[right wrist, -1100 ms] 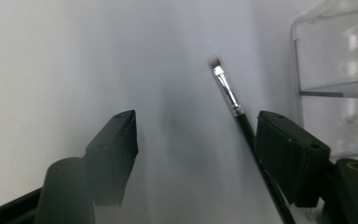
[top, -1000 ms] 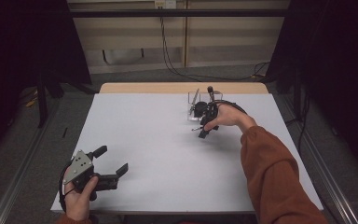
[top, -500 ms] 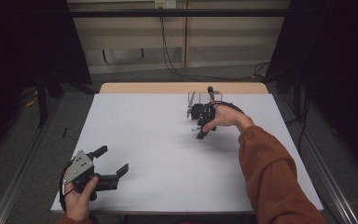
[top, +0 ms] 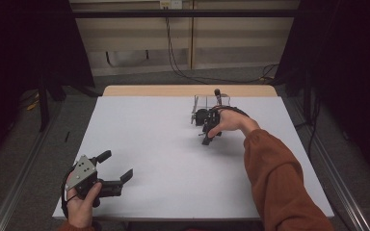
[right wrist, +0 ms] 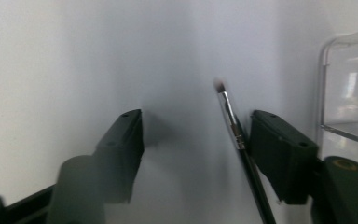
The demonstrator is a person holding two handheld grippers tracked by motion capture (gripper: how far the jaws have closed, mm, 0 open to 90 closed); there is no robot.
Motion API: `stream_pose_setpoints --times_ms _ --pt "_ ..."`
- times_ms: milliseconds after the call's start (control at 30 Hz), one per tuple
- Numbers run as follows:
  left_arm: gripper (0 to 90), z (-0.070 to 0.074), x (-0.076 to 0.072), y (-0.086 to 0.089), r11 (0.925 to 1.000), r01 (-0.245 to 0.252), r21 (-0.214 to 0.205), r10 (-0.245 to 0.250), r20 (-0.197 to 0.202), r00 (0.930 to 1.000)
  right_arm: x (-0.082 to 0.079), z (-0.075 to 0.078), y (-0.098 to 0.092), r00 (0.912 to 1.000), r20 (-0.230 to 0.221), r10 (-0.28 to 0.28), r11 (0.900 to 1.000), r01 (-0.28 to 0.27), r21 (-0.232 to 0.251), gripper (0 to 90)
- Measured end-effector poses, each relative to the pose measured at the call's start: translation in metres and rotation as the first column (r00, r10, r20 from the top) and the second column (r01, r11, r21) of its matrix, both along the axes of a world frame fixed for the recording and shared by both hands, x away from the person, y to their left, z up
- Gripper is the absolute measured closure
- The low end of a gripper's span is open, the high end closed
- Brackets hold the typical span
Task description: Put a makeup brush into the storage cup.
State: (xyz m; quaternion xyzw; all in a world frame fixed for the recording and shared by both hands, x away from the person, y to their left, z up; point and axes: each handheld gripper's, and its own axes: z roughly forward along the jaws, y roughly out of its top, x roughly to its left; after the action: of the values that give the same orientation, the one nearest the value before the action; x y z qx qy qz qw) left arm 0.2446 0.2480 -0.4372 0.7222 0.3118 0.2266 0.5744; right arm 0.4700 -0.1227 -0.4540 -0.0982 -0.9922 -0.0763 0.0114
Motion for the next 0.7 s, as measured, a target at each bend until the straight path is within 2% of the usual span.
stream_pose_setpoints --times_ms 200,333,367,533,633,700 --pt "1.8 -0.0002 0.0004 -0.0002 1.0 0.001 0.002 -0.001 0.0 1.0 0.0028 0.0014 -0.0064 1.0 0.0 -0.002 0.9996 0.002 -0.028 47.2" --pt "1.8 -0.0001 0.0002 -0.0009 1.0 0.004 0.001 -0.004 0.0 1.0 0.0067 0.003 -0.0062 0.9999 -0.008 0.01 0.9971 -0.011 -0.075 60.9" --pt "1.7 0.0001 0.0001 -0.0007 1.0 0.004 0.003 -0.004 0.001 1.0 0.0073 0.0031 -0.0057 1.0 -0.009 -0.001 0.9968 0.0 -0.08 63.1" --pt "1.7 0.0001 -0.0008 0.0001 1.0 0.001 -0.002 -0.001 0.0 1.0 0.0098 0.003 -0.0044 0.9997 -0.021 0.013 0.995 -0.015 -0.099 80.1" --pt "1.8 0.0002 -0.0008 0.0008 1.0 0.001 0.0 -0.001 0.001 1.0 0.0091 0.0033 -0.0045 0.9995 -0.026 0.018 0.9943 -0.021 -0.104 85.4" --pt "1.7 0.0002 -0.0011 0.0003 1.0 -0.001 0.0 0.001 0.002 1.0 0.0091 0.0033 -0.0048 0.9994 -0.033 0.008 0.9945 -0.012 -0.104 85.8"
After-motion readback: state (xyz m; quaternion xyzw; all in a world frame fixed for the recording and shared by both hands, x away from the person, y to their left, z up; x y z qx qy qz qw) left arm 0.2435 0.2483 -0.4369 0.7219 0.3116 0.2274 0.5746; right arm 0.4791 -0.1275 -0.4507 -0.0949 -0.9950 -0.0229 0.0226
